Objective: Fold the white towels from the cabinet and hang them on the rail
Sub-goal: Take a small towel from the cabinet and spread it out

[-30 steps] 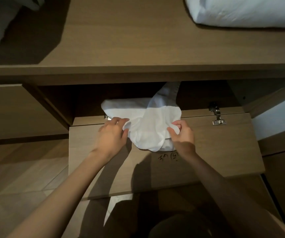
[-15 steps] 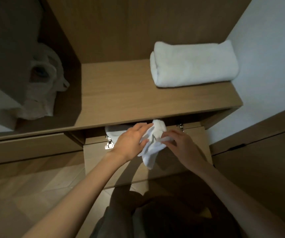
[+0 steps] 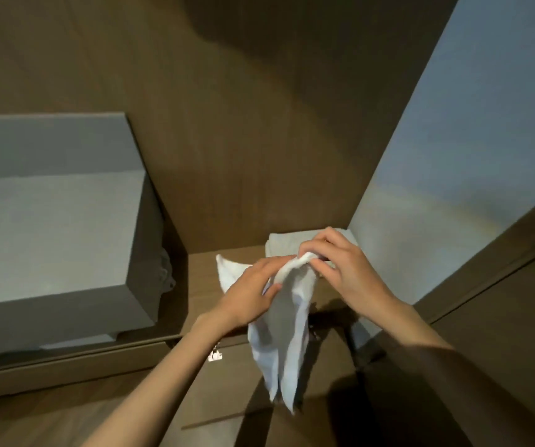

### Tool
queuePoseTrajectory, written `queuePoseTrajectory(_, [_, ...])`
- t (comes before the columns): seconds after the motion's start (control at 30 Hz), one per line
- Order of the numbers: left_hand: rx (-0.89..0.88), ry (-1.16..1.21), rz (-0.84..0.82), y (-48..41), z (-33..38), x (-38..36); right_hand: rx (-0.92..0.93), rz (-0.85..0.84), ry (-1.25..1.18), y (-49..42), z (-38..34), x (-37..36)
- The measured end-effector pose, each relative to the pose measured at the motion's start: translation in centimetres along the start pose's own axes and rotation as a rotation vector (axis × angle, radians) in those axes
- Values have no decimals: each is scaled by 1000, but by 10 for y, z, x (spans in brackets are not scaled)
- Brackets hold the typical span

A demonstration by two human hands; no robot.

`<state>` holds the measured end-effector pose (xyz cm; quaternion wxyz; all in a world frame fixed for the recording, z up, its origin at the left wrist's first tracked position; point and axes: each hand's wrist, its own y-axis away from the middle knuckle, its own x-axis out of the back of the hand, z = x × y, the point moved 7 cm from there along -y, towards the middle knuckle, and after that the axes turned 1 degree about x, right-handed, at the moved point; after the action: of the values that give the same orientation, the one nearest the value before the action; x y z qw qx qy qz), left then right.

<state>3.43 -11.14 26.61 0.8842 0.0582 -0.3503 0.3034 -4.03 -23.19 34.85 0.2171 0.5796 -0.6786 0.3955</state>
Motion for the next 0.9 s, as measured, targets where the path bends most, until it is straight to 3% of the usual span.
queuePoseTrajectory(0.13, [-63, 85, 49, -7, 67, 64, 62, 3, 2, -26, -60, 74])
queuePoseTrajectory(0.27, [4, 153, 78, -5, 103, 98, 97, 93, -17, -32, -100, 124])
queuePoseTrajectory(0.53, [185, -115, 27, 43, 80, 107, 65, 362, -143, -12, -117, 187])
queuePoseTrajectory(0.73, [462, -248, 211, 90, 27, 145, -25, 325, -200, -6, -86, 178])
queuePoseTrajectory(0.9, [338, -154, 585, 111, 68, 211, -71, 412, -263, -10, -74, 181])
